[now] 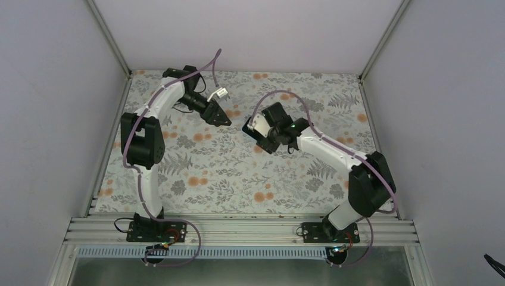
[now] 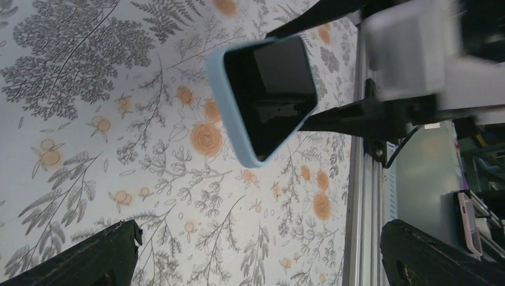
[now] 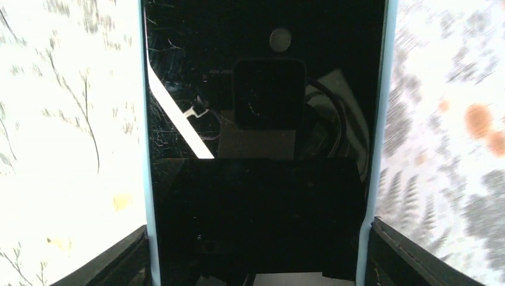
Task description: Take the phone out of the phone case
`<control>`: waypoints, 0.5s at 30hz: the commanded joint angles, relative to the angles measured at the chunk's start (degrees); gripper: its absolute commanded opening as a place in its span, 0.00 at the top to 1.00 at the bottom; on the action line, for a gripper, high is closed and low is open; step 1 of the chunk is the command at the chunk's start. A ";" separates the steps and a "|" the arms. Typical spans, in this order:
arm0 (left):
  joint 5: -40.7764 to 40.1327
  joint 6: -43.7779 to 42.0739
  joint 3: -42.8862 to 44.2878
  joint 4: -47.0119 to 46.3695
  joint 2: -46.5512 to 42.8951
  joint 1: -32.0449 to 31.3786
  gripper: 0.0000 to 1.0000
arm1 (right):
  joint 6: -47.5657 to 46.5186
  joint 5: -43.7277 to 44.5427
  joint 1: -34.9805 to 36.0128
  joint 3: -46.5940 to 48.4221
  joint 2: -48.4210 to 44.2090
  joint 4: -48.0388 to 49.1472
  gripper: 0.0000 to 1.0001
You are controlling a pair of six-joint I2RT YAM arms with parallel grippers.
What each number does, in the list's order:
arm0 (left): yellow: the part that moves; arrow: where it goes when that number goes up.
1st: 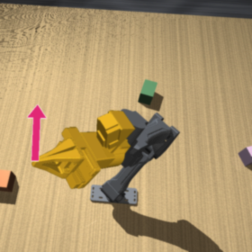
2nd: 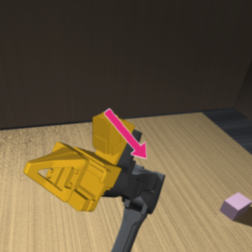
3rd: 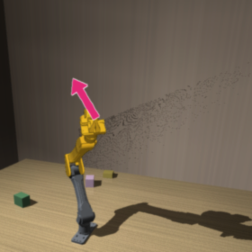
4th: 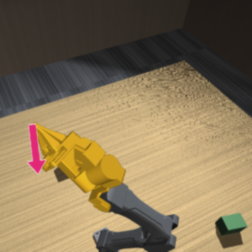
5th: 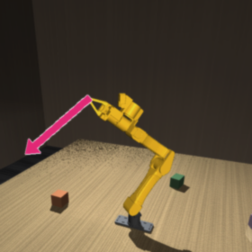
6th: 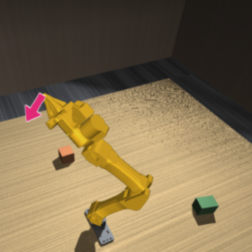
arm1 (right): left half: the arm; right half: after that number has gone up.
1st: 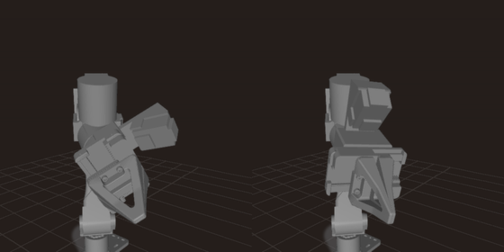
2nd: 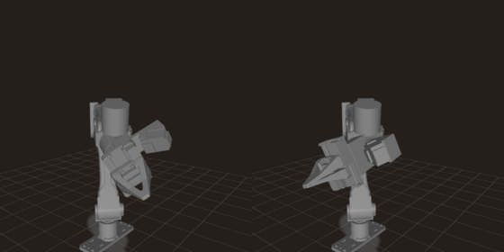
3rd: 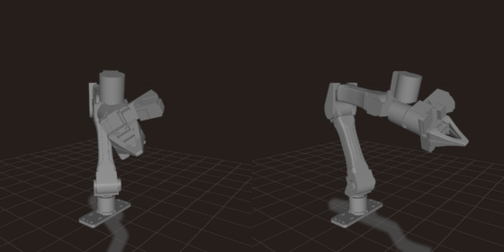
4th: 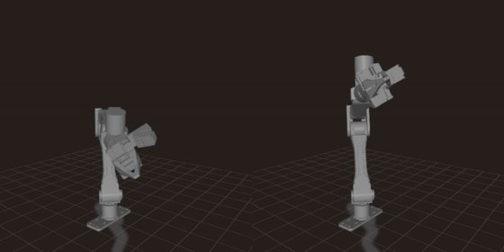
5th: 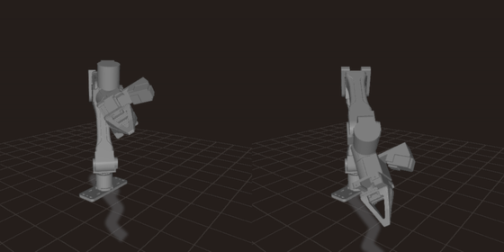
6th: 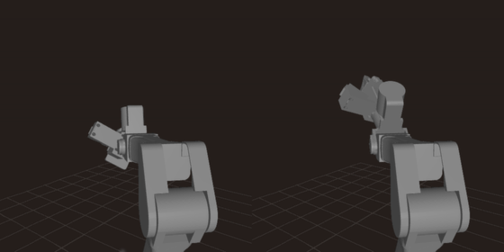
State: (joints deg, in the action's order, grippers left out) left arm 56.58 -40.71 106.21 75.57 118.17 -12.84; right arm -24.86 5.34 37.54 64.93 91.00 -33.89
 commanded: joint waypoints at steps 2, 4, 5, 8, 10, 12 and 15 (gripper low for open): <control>4.61 0.13 3.70 2.20 2.61 -1.05 0.00 | 0.19 1.65 1.84 6.55 -4.15 2.87 0.59; 5.60 1.05 4.43 2.21 3.32 -1.47 0.00 | -0.11 2.40 2.77 7.89 -3.62 3.14 0.59; 6.56 1.59 4.70 2.21 3.56 -1.55 0.00 | -0.36 2.78 3.17 8.50 -3.09 3.06 0.59; 8.21 2.94 6.10 2.21 4.27 -1.86 0.00 | -1.20 3.33 4.33 9.59 -1.60 4.26 0.59; 8.52 3.94 7.03 2.21 4.94 -2.19 0.00 | -1.49 3.25 5.17 10.65 -1.04 4.91 0.58; 9.17 4.69 7.49 2.21 5.39 -2.42 0.00 | -1.59 3.32 5.62 11.64 -0.32 5.17 0.58; 9.22 5.04 7.35 2.21 5.28 -2.93 0.01 | -1.83 3.87 6.26 12.49 0.21 6.42 0.58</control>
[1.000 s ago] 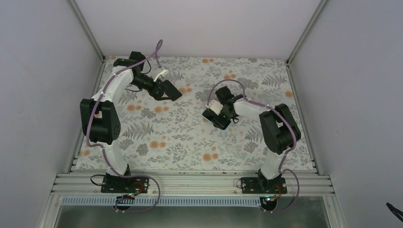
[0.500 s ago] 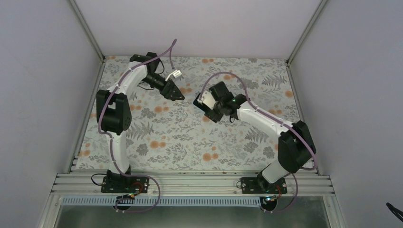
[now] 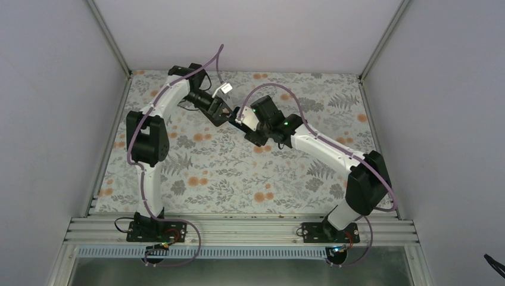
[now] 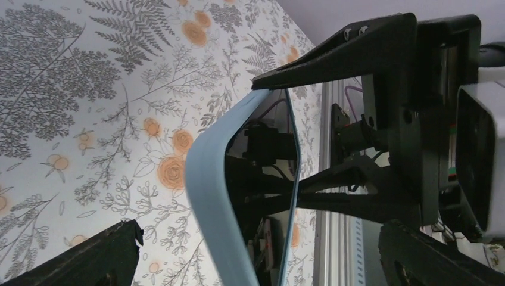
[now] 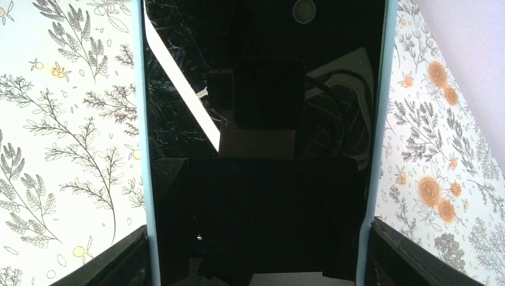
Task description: Take the phone out of the phone case
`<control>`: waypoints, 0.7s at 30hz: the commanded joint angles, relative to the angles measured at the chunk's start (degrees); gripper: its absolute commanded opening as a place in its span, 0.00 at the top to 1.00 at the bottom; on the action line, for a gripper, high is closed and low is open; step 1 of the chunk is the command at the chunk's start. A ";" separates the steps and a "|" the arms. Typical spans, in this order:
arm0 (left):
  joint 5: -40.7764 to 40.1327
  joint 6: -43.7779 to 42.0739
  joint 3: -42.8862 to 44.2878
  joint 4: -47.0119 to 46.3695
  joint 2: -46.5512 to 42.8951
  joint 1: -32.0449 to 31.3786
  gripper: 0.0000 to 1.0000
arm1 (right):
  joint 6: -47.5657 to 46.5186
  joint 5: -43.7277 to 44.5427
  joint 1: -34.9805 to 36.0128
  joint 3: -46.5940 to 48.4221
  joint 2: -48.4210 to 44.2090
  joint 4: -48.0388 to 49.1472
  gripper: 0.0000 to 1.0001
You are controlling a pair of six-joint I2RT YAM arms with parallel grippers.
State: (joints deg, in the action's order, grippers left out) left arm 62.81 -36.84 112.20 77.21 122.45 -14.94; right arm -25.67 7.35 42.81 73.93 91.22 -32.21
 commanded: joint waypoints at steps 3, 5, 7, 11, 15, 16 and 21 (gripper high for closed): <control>3.08 1.58 0.36 0.57 0.79 -1.29 0.04 | -1.14 2.18 1.21 4.62 0.30 5.83 0.58; 2.60 1.41 -0.72 0.57 0.41 -1.31 0.08 | -1.21 2.27 1.25 5.18 0.67 5.92 0.58; 2.15 0.90 -1.98 0.57 0.05 -1.24 0.17 | -1.33 2.35 1.48 5.38 1.03 6.04 0.58; 2.76 -0.18 -3.55 0.58 -0.99 -1.26 0.54 | -1.72 1.81 2.37 5.19 1.32 5.78 0.57; 3.82 -0.83 -2.87 0.57 -1.61 -1.27 0.64 | -1.84 1.35 3.21 4.57 1.20 4.97 0.56; 4.15 -0.78 -2.68 0.57 -1.66 -1.31 0.62 | -1.86 1.34 3.32 4.23 1.03 5.02 0.57; 5.06 -0.22 -2.11 0.57 -1.47 -1.25 0.54 | -1.77 2.17 3.39 3.24 -0.01 5.39 0.57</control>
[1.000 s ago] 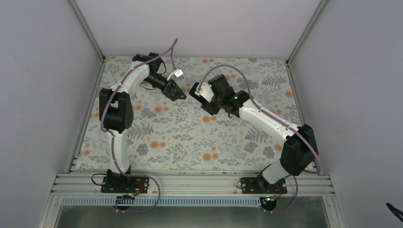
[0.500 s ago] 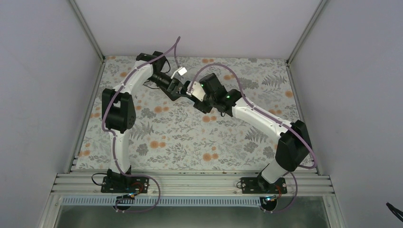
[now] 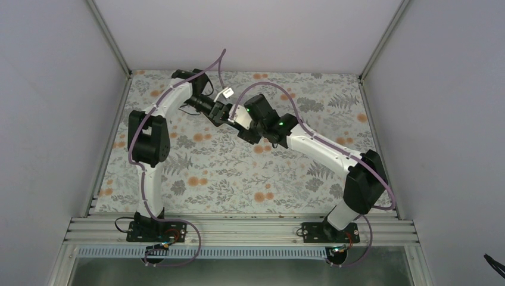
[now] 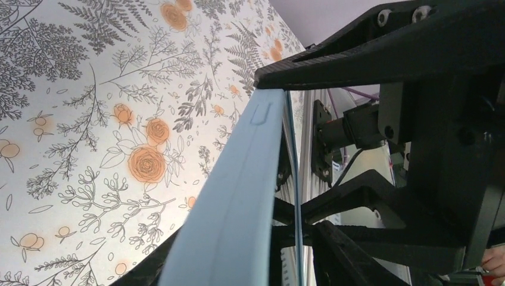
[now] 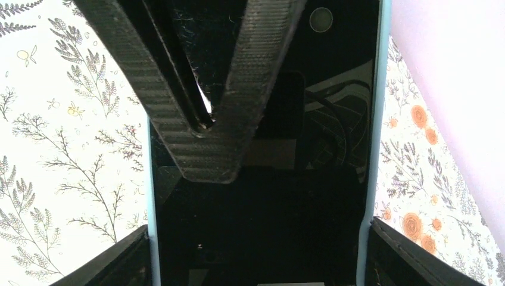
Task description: Take the phone out of the phone case
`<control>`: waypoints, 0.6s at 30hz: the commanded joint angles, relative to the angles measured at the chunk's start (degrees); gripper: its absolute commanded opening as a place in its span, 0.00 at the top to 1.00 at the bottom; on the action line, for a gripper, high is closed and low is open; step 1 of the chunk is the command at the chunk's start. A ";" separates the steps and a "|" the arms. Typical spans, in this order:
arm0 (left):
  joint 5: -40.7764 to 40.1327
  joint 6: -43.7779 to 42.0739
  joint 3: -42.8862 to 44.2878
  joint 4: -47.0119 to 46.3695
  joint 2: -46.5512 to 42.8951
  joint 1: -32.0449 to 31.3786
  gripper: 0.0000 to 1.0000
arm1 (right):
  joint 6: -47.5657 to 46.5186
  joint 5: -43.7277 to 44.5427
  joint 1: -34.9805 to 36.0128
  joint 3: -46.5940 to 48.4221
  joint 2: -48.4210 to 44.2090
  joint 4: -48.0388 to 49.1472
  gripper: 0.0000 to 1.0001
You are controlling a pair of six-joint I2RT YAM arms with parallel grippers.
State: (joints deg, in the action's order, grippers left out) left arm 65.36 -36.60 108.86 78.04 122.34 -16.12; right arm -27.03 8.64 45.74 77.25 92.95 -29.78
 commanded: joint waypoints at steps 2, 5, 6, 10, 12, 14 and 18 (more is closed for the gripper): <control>2.40 -0.52 1.06 -0.26 -1.27 -0.09 0.58 | -0.39 0.81 0.43 -0.18 -2.02 2.91 0.57; 2.44 -0.75 0.45 -0.26 -1.53 -0.09 0.68 | -0.46 0.68 0.49 -0.52 -2.27 2.67 0.56; 2.46 -0.78 0.35 -0.29 -1.61 -0.09 0.72 | -0.60 0.50 0.49 -0.63 -2.37 2.56 0.56; 2.02 -1.35 0.11 -0.26 -2.64 -0.08 0.88 | -1.03 -0.74 0.45 -1.52 -3.36 1.54 0.26; 1.26 -2.14 -0.29 -0.28 -3.72 -0.08 0.94 | -1.40 -1.57 0.30 -2.83 -4.85 0.90 0.01; -0.24 -3.48 -1.11 -0.26 -5.44 -0.10 0.96 | -2.37 -7.43 -2.02 -2.74 -6.18 -2.59 0.00; -5.27 -6.61 -3.06 -0.26 -10.07 -0.08 0.98 | -4.95 -22.05 -10.98 -0.67 -7.59 -10.95 0.00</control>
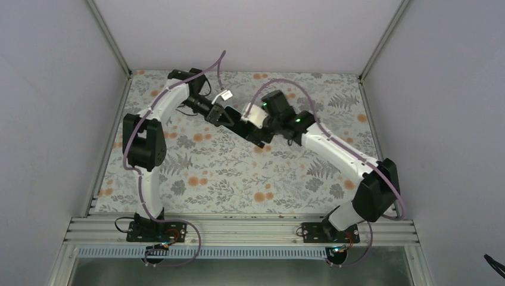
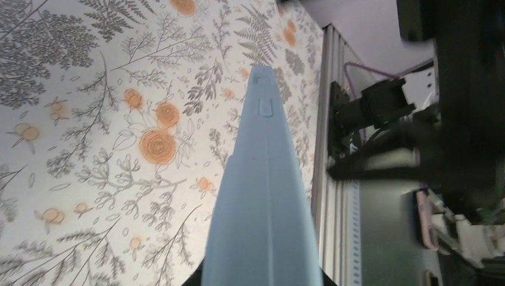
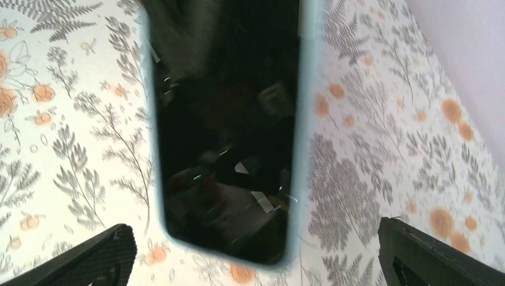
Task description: Take the phone out of the phone case
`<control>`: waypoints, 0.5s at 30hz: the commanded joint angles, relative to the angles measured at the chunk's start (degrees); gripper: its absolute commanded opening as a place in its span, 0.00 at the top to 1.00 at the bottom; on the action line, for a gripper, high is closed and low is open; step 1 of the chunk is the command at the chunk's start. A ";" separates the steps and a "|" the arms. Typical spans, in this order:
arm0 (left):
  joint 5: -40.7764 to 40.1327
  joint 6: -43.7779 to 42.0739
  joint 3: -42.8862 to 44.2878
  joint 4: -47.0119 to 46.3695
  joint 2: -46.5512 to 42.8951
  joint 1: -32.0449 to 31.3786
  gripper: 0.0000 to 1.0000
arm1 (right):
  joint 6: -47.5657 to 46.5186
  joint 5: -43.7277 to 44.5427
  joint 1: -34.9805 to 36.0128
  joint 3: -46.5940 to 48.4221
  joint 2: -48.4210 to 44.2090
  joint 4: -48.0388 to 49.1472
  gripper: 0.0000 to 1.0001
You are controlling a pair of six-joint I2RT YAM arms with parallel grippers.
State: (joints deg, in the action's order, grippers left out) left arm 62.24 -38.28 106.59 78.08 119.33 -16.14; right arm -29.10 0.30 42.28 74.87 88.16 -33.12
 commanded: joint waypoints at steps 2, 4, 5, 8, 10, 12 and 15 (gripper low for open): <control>-5.03 -6.69 -1.71 -0.30 -10.00 -0.08 0.98 | -5.20 -19.70 -11.92 2.45 -2.87 -11.09 0.00; -7.24 -8.28 -2.73 -0.30 -13.24 -0.16 0.98 | -6.48 -25.95 -15.95 3.42 -2.09 -13.31 0.00; -7.88 -8.96 -3.25 -0.30 -14.58 -0.18 0.98 | -6.78 -28.10 -17.62 4.11 -1.18 -14.13 0.00; -9.40 -11.09 -5.13 -0.30 -18.28 -0.17 0.98 | -6.84 -33.73 -20.23 6.58 1.71 -16.78 0.00; -9.76 -12.22 -6.24 -0.31 -20.13 -0.27 0.98 | -6.76 -36.84 -20.56 7.90 2.65 -17.41 0.00; -9.71 -12.83 -6.94 -0.37 -21.07 -0.22 0.98 | -5.65 -38.67 -20.57 8.53 2.78 -16.51 0.00; -9.59 -12.54 -7.26 -0.38 -21.00 -0.13 0.98 | -4.49 -40.71 -20.29 9.84 3.42 -16.47 0.00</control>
State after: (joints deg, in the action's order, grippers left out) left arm 51.18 -48.31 100.22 78.37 98.63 -16.25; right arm -34.39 -32.34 21.43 81.73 91.02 -48.18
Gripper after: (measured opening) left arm 0.096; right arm 0.994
